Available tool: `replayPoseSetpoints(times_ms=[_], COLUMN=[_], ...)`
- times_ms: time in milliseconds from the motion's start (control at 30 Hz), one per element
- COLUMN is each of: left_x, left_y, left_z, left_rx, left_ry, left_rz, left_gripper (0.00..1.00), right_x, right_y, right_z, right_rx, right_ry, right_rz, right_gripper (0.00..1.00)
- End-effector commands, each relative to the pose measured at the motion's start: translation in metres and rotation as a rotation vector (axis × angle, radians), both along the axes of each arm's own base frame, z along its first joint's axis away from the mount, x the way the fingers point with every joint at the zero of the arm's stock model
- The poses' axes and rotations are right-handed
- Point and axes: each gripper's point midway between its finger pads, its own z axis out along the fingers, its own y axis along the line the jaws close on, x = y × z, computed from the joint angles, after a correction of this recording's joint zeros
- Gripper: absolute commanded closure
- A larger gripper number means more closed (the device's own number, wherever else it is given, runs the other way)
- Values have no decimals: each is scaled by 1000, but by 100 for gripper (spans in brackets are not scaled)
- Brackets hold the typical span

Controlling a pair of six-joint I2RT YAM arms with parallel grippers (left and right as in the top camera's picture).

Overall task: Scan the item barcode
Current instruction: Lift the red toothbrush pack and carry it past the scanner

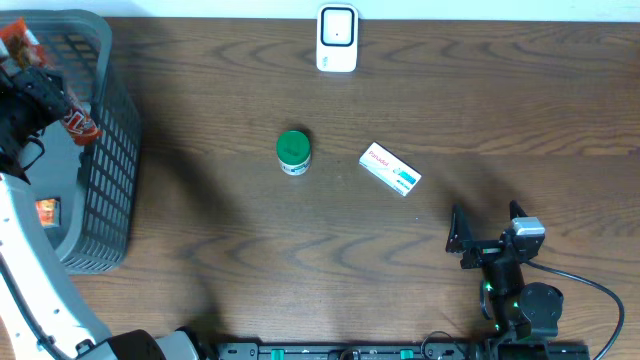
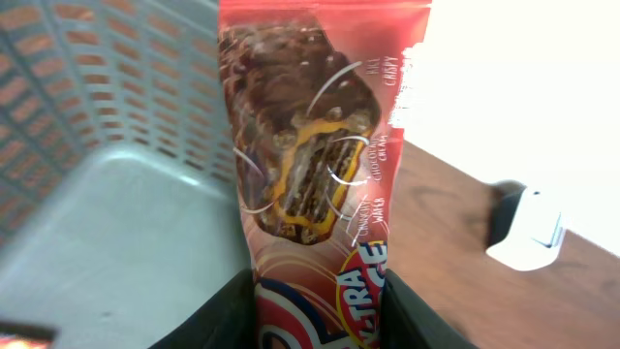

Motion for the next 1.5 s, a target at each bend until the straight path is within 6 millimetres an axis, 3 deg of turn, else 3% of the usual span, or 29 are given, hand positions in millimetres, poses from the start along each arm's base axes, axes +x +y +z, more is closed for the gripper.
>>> replayPoseSetpoints(times_ms=[0,167,267,500,767,967,1200,1333,1467], left_x=[3,7,12,22,26,24,19,12,12], left_y=[-14,-15,-33,-99,-203,-289,-357,-384,-395], left_z=[21,27,31,35,21,-24,-100,-138,-167], left_rx=[-55,-87,-120,-193,-201,-148,-51,-33,-2], left_ry=[-76,-105,-125,-130,-61,90,295,392,455], left_rz=[-27,-8,-77,-278,-522,-663,-753,-806,-813], left_gripper=[60,60,60,60,60,60,60,60,63], right_x=[0,0,0,0,0,0,0,0,0], right_y=[2,2,2,2,2,2,2,2,2], right_z=[-1,-1,-1,-1,-1,-1,-1,-1,-1], right_rx=[-14,-14,-14,-14,-14,-14,-14,-14,-14], right_ry=[1,1,1,1,1,1,1,1,1], right_rz=[11,11,11,11,11,11,11,11,11], right_gripper=[1,1,1,1,1,1,1,1,1])
